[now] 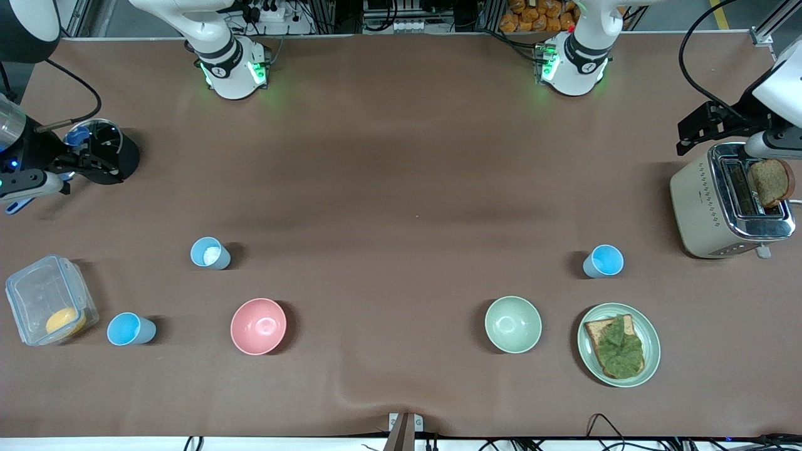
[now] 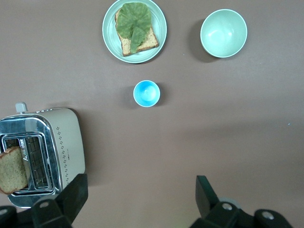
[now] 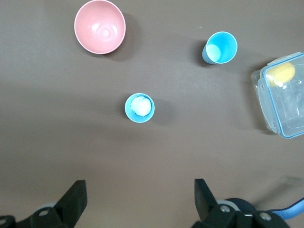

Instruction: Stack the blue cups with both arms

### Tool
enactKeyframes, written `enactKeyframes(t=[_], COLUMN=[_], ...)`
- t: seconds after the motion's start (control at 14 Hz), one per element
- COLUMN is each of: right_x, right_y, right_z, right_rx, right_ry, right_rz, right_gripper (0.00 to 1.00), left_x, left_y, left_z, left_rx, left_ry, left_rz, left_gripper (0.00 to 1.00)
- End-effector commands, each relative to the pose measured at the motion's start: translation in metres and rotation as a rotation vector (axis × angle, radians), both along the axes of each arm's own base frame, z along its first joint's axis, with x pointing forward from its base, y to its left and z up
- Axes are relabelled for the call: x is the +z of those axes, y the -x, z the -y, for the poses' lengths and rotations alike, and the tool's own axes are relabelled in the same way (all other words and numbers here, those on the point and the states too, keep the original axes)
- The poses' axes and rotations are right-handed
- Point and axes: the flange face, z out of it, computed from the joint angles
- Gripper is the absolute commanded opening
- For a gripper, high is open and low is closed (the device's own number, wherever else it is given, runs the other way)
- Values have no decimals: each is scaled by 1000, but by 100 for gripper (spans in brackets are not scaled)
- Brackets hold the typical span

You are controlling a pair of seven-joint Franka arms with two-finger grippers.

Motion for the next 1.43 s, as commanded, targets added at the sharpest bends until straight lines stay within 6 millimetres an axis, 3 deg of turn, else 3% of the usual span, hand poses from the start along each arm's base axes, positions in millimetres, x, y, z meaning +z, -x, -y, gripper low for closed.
enactKeyframes(t=[0.0, 0.29, 0.93, 1.14, 1.36], right_x=[8, 8, 8, 7, 0], right_y=[5, 6, 6, 5, 2], right_z=[-6, -7, -9, -5, -2], right_rx=[3, 5, 4, -2, -8], right_ry=[16, 16, 7, 7, 8], right_rz=[4, 1, -4, -6, -16], right_gripper=[100, 100, 100, 100, 100], left_x=[7, 4, -23, -38, -41], left_y=[3, 3, -9, -11, -13], left_z=[-3, -4, -14, -24, -33], left_rx=[-2, -7, 6, 17, 33], left_ry=[21, 20, 17, 6, 7], left_rz=[-1, -9, -60, -90, -95], left_gripper=[100, 100, 100, 100, 100])
